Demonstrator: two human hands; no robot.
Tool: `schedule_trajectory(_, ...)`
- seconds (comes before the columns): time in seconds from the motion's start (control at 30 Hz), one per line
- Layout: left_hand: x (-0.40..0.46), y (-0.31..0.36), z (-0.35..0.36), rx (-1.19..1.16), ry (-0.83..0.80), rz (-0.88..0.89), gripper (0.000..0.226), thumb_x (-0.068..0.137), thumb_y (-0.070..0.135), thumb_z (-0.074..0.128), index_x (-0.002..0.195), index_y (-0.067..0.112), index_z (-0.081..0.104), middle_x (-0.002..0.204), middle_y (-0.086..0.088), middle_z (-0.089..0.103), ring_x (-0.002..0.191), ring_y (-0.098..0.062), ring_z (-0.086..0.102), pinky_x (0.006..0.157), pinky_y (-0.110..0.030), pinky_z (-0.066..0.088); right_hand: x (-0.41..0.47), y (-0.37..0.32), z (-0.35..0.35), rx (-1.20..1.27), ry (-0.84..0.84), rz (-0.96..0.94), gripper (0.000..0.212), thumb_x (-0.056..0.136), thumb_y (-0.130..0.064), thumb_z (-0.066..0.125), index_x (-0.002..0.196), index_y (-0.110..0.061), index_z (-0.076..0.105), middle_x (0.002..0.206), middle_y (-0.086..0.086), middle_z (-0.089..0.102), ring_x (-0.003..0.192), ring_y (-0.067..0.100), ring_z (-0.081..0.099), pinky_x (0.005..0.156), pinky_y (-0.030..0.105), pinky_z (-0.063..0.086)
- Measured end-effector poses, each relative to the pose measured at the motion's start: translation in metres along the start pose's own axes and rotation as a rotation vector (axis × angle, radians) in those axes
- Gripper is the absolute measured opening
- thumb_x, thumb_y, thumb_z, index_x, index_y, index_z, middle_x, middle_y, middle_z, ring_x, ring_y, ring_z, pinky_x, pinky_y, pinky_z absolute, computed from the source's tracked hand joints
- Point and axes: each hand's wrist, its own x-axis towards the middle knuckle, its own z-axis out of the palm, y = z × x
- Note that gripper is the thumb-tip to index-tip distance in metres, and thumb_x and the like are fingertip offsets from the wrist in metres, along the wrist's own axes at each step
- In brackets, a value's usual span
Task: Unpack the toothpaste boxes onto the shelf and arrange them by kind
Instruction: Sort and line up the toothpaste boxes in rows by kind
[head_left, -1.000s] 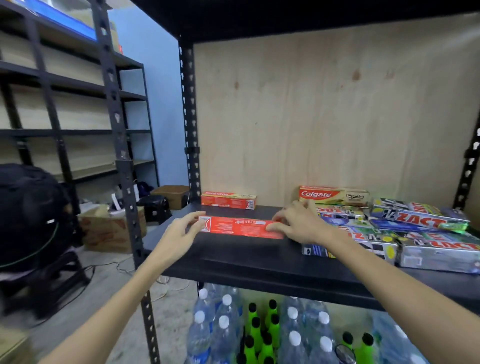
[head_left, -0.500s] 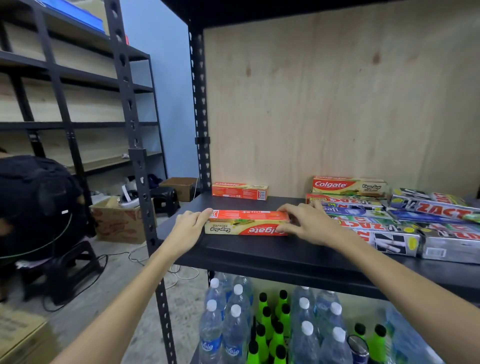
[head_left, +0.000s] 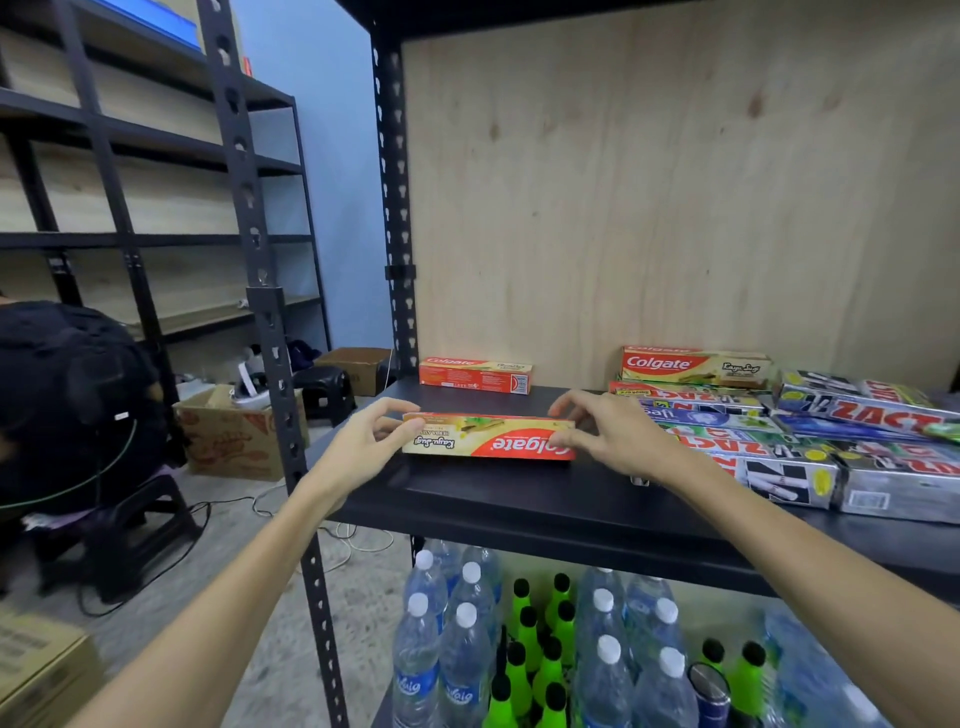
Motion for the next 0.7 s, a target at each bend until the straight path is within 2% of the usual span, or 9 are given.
schedule_trajectory(0.07, 0.0, 0.004, 0.0, -0.001, 0.016, -0.033, 0.025, 0.096, 0.049, 0.059, 0.116, 0.034, 0.064, 0.098, 0.007, 0.077, 0.097, -0.007, 0.068, 0.081, -0.024, 0.047, 0.001, -0.002, -0.001, -0.02, 0.004, -0.005, 0.037, 0.092, -0.057, 0.059, 0.122, -0.034, 0.058, 0.108, -0.012, 0.068, 0.102, 0.008, 0.061, 0.102, 0.049, 0.044)
schedule_trajectory(0.13, 0.004, 0.007, 0.005, 0.003, 0.04, -0.081, 0.029, 0.096, 0.051, 0.057, 0.115, 0.031, 0.065, 0.099, 0.008, 0.075, 0.097, -0.007, 0.068, 0.077, -0.024, 0.046, 0.001, -0.005, -0.001, -0.122, -0.005, -0.007, 0.043, 0.096, -0.057, 0.051, 0.13, -0.032, 0.056, 0.125, -0.006, 0.064, 0.115, 0.012, 0.053, 0.107, 0.05, 0.037)
schedule_trajectory(0.23, 0.011, 0.007, 0.011, -0.01, 0.091, -0.152, 0.034, 0.095, 0.055, 0.057, 0.113, 0.028, 0.067, 0.103, 0.008, 0.074, 0.101, -0.009, 0.066, 0.085, -0.029, 0.05, -0.003, -0.008, -0.001, -0.25, -0.037, -0.001, 0.063, 0.093, -0.064, 0.05, 0.145, -0.029, 0.045, 0.145, -0.001, 0.05, 0.135, 0.018, 0.038, 0.114, 0.05, 0.028)
schedule_trajectory(0.3, 0.017, 0.004, 0.014, -0.004, 0.107, -0.206, 0.04, 0.094, 0.058, 0.056, 0.107, 0.024, 0.072, 0.1, 0.008, 0.075, 0.1, -0.01, 0.066, 0.084, -0.031, 0.05, -0.006, -0.008, 0.0, -0.345, -0.05, -0.039, 0.071, 0.093, -0.063, 0.052, 0.151, -0.025, 0.037, 0.149, -0.001, 0.046, 0.138, 0.018, 0.036, 0.116, 0.047, 0.026)
schedule_trajectory(0.37, 0.022, -0.001, 0.018, 0.047, 0.143, -0.247, 0.045, 0.092, 0.064, 0.054, 0.096, 0.025, 0.076, 0.093, 0.009, 0.076, 0.096, -0.014, 0.068, 0.082, -0.036, 0.051, -0.007, -0.009, 0.001, -0.412, -0.046, -0.061, 0.069, 0.096, -0.057, 0.052, 0.153, -0.024, 0.034, 0.15, -0.001, 0.047, 0.137, 0.018, 0.037, 0.115, 0.044, 0.026)
schedule_trajectory(0.43, 0.022, -0.001, 0.023, 0.119, 0.208, -0.253, 0.048, 0.092, 0.068, 0.049, 0.09, 0.029, 0.076, 0.088, 0.011, 0.076, 0.095, -0.016, 0.068, 0.087, -0.042, 0.052, -0.006, -0.009, 0.003, -0.426, -0.059, -0.046, 0.066, 0.097, -0.055, 0.051, 0.153, -0.024, 0.034, 0.148, 0.0, 0.049, 0.135, 0.018, 0.04, 0.114, 0.044, 0.026)
schedule_trajectory(0.53, 0.013, 0.005, 0.029, 0.24, 0.254, -0.188, 0.048, 0.089, 0.074, 0.046, 0.115, 0.038, 0.067, 0.105, 0.014, 0.07, 0.105, -0.015, 0.062, 0.099, -0.044, 0.047, -0.003, -0.011, 0.001, -0.462, -0.102, -0.029, 0.065, 0.097, -0.058, 0.048, 0.152, -0.024, 0.037, 0.144, 0.0, 0.054, 0.132, 0.02, 0.043, 0.113, 0.045, 0.025)
schedule_trajectory(0.6, 0.007, 0.007, 0.029, 0.324, 0.226, -0.121, 0.057, 0.085, 0.074, 0.053, 0.131, 0.041, 0.057, 0.114, 0.014, 0.067, 0.106, -0.012, 0.059, 0.104, -0.046, 0.043, -0.003, -0.012, -0.001, -0.491, -0.107, -0.032, 0.064, 0.097, -0.06, 0.046, 0.149, -0.024, 0.04, 0.14, 0.001, 0.057, 0.13, 0.02, 0.044, 0.113, 0.047, 0.023)
schedule_trajectory(0.7, 0.003, 0.001, 0.028, 0.362, 0.228, -0.066, 0.063, 0.081, 0.069, 0.066, 0.134, 0.038, 0.053, 0.113, 0.019, 0.066, 0.098, -0.003, 0.061, 0.091, -0.038, 0.048, -0.002, -0.015, -0.003, -0.506, -0.131, -0.031, 0.061, 0.096, -0.064, 0.045, 0.143, -0.025, 0.047, 0.135, 0.001, 0.06, 0.127, 0.02, 0.046, 0.111, 0.048, 0.022)
